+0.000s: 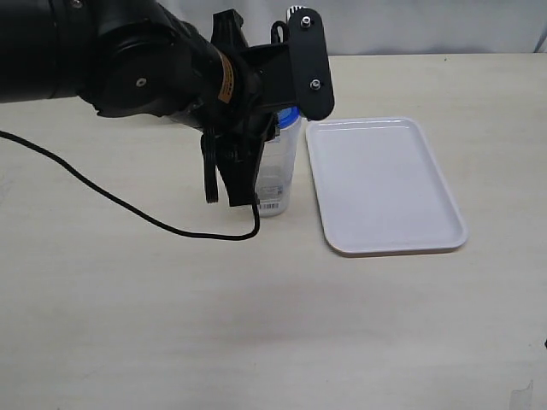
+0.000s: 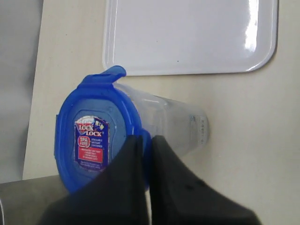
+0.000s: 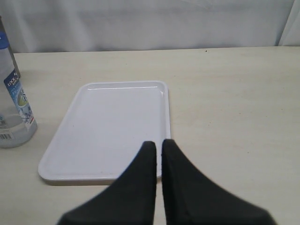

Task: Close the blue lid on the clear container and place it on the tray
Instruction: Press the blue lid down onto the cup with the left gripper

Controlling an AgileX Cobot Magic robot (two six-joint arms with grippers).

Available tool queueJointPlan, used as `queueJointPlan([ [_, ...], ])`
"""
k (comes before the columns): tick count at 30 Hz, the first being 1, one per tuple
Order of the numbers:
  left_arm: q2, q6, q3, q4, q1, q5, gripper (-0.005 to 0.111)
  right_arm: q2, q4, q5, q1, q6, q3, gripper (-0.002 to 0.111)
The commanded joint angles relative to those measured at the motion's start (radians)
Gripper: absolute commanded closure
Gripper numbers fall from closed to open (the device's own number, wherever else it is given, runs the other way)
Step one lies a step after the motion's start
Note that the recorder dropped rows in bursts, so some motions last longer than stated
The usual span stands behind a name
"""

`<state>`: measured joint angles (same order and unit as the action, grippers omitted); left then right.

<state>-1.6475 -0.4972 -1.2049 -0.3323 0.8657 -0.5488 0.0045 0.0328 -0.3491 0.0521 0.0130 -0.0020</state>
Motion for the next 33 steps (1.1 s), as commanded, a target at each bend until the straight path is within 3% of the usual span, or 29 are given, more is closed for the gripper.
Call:
queueJointPlan([
  [1, -0.002, 0.001, -0.005, 0.021, 0.007, -0.011, 0.107, -0.005, 0.005, 0.004, -0.004, -0.001, 0.002, 0.104],
  [33, -0.002, 0.001, -0.005, 0.035, 0.007, 0.017, 0.107, -0.005, 0.005, 0.004, -0.004, -0.001, 0.002, 0.104],
])
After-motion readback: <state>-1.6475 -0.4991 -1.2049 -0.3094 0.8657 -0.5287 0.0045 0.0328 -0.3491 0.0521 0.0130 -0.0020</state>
